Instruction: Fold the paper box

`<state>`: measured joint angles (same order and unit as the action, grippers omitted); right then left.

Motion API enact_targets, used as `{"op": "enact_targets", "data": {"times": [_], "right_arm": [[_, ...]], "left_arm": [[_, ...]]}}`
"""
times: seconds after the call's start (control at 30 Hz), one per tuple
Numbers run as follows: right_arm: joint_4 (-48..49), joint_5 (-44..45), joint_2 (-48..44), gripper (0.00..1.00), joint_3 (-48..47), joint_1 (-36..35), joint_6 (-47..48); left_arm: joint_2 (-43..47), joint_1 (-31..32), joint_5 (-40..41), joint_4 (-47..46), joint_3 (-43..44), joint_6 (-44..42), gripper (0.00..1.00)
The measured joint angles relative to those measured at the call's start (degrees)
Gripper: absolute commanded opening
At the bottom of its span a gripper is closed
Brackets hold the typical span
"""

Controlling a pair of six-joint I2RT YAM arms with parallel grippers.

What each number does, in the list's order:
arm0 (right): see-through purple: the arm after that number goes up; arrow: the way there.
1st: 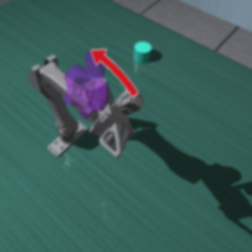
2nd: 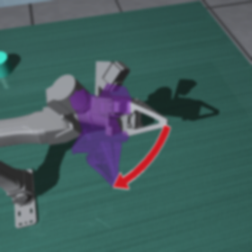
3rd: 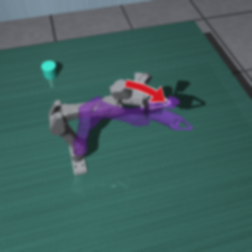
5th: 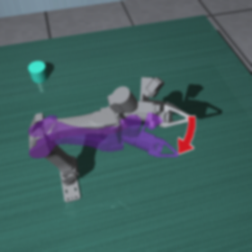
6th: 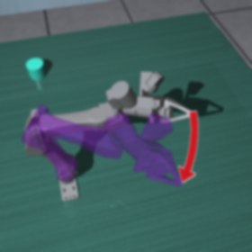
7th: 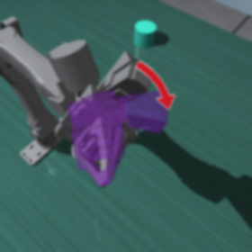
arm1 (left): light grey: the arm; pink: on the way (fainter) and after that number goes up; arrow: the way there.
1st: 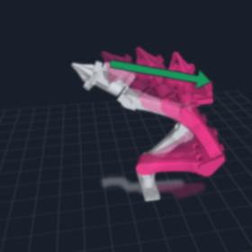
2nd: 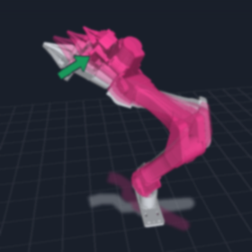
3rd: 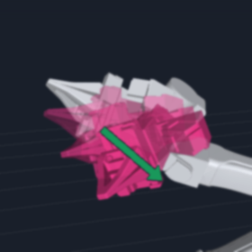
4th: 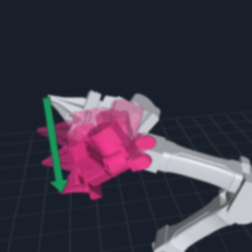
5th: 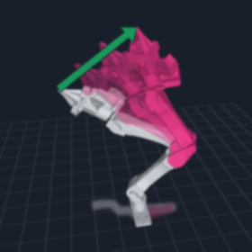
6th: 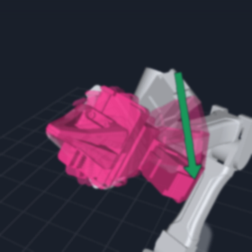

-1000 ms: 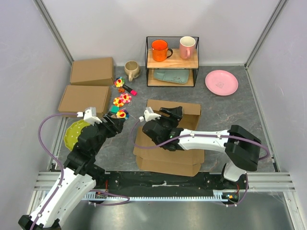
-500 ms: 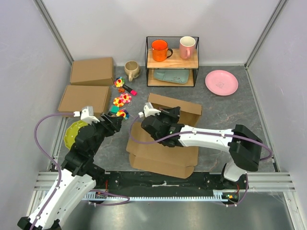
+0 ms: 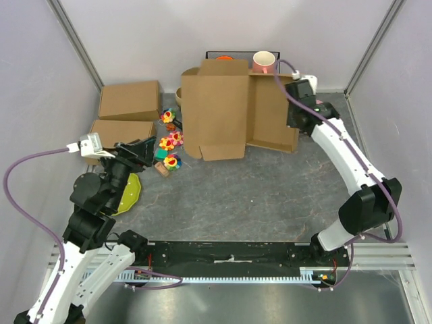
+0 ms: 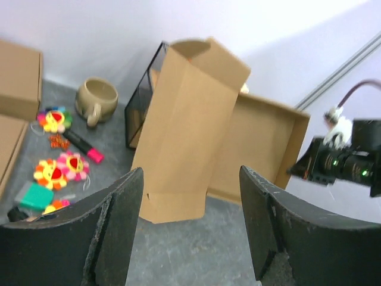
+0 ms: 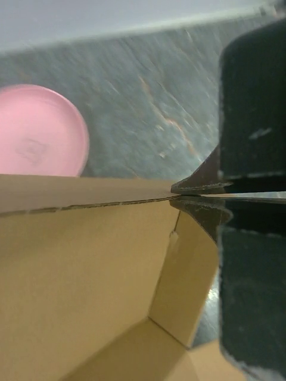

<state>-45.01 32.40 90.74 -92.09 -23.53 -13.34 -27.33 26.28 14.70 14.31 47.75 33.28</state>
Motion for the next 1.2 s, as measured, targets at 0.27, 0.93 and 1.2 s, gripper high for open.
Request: {"op": "enact_targets", "data": {"times": [0.27, 0.93, 1.2], "right_arm": [[-0.4, -28.3, -8.4, 0.0, 18.6, 8.4, -23.2], [7.5, -30.3, -43.9, 0.0, 53.7, -10.5, -66.5], [7.1, -25.2, -45.4, 0.0, 61.3, -18.1, -78.2]], "left_arm": [[0.4, 0.0, 1.3, -3.2, 2.8, -2.9, 0.72], [2.7, 0.0, -1.7, -2.6, -8.1, 1.8, 0.7], [2.8, 0.0, -3.3, -2.0, -9.7, 3.4, 0.68]]}}
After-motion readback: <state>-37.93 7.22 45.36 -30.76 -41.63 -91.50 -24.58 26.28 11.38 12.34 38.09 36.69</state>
